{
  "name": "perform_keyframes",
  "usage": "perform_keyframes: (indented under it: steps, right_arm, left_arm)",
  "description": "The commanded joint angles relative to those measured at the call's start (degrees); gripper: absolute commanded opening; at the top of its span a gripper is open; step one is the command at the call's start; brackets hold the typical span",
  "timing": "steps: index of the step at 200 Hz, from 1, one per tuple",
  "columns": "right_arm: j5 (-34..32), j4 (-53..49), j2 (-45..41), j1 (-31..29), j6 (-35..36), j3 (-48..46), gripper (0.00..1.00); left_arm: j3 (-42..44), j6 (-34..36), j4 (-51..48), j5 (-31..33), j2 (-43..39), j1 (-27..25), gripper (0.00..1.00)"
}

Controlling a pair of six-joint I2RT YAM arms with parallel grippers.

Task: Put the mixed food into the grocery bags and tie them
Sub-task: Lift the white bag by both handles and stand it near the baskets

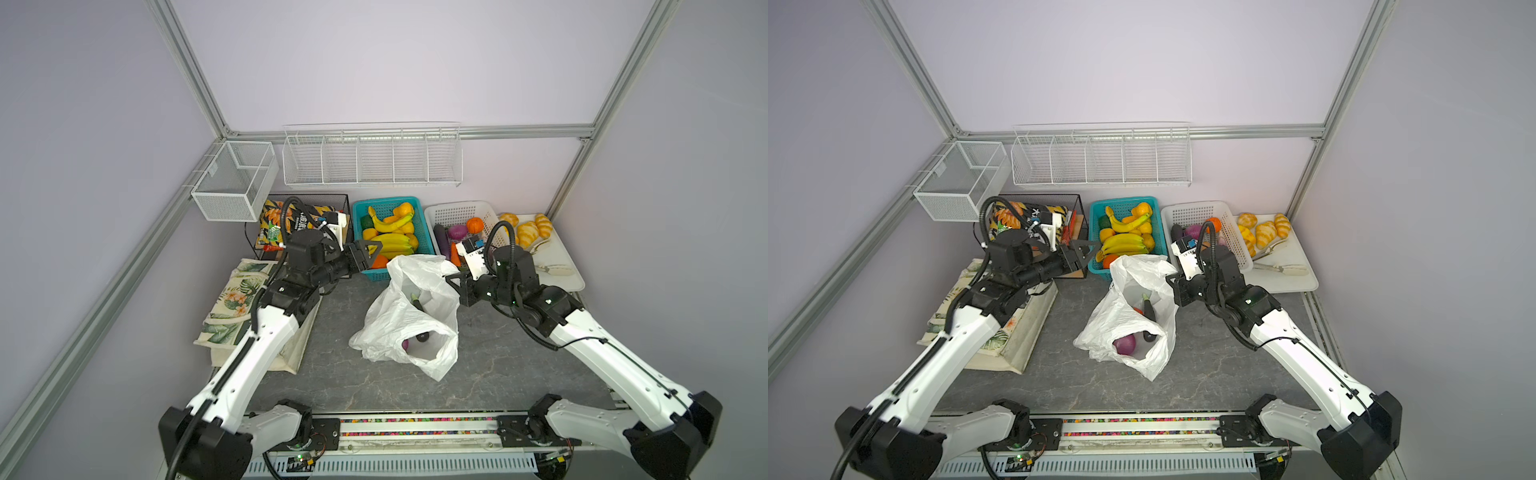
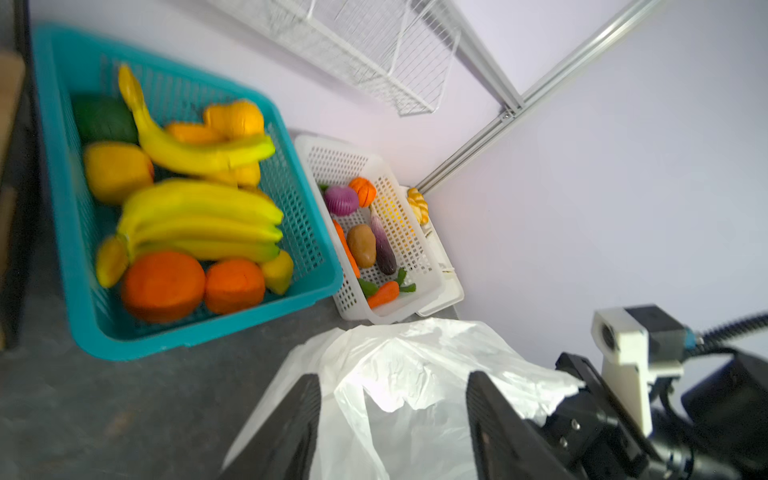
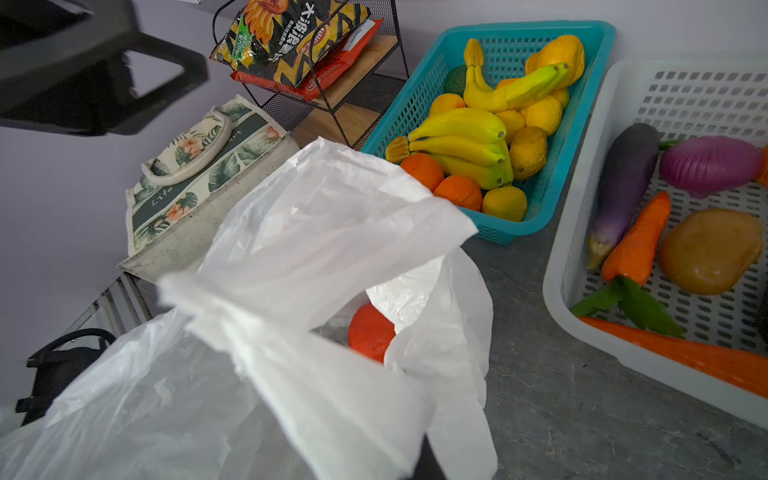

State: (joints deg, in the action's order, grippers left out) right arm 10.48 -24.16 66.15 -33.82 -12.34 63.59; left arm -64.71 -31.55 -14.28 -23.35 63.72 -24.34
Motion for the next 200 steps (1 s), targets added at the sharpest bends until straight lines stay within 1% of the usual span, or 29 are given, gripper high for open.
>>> perform_keyframes:
  steps: [1, 20, 35, 54, 71, 88, 104, 128, 163, 200]
  right_arm:
    - [2.07, -3.46, 0.5, 0.25, -3.18, 2.02, 0.07]
    - [1.95, -3.7, 0.95, 0.36, -3.18, 2.11, 0.07]
    - [1.8, -3.51, 1.17, 0.5, -3.04, 2.03, 0.07]
    - [1.89, -3.6, 1.17, 0.43, -2.6, 2.06, 0.07]
    - [1.71, -3.65, 1.17, 0.51, -2.33, 2.15, 0.07]
    - [1.66, -3.94, 1.32, 0.69, -2.08, 2.37, 0.07]
    - [1.73, -3.99, 1.61, 0.85, -1.83, 2.49, 0.07]
    - [1.99, -3.95, 2.26, 1.18, -1.71, 2.59, 0.07]
    - [2.17, -3.96, 3.37, 1.39, -1.61, 2.84, 0.07]
    - [2.41, -3.87, 4.4, 1.65, -1.54, 3.2, 0.07]
  left_arm:
    - [-1.88, 17.9, -8.43, 6.1, -5.08, -7.81, 0.59]
    - [-2.97, 27.46, -14.93, 7.09, -8.43, -15.88, 0.6]
    - [-4.59, 33.27, -20.55, 9.33, -9.21, -22.15, 0.62]
    - [-8.38, 40.83, -29.5, 13.27, -7.06, -29.22, 0.65]
    - [-11.52, 44.24, -35.52, 15.2, -3.96, -32.63, 0.66]
    - [-13.26, 45.69, -38.29, 16.23, -1.0, -33.82, 0.67]
    - [-14.29, 46.41, -39.64, 15.19, 1.05, -34.37, 0.68]
    - [-13.66, 47.29, -39.11, 11.13, 2.4, -34.55, 0.73]
    - [-12.82, 47.15, -37.32, 6.44, 3.2, -34.55, 0.74]
    - [-12.7, 47.4, -36.39, -1.24, 1.62, -34.55, 0.76]
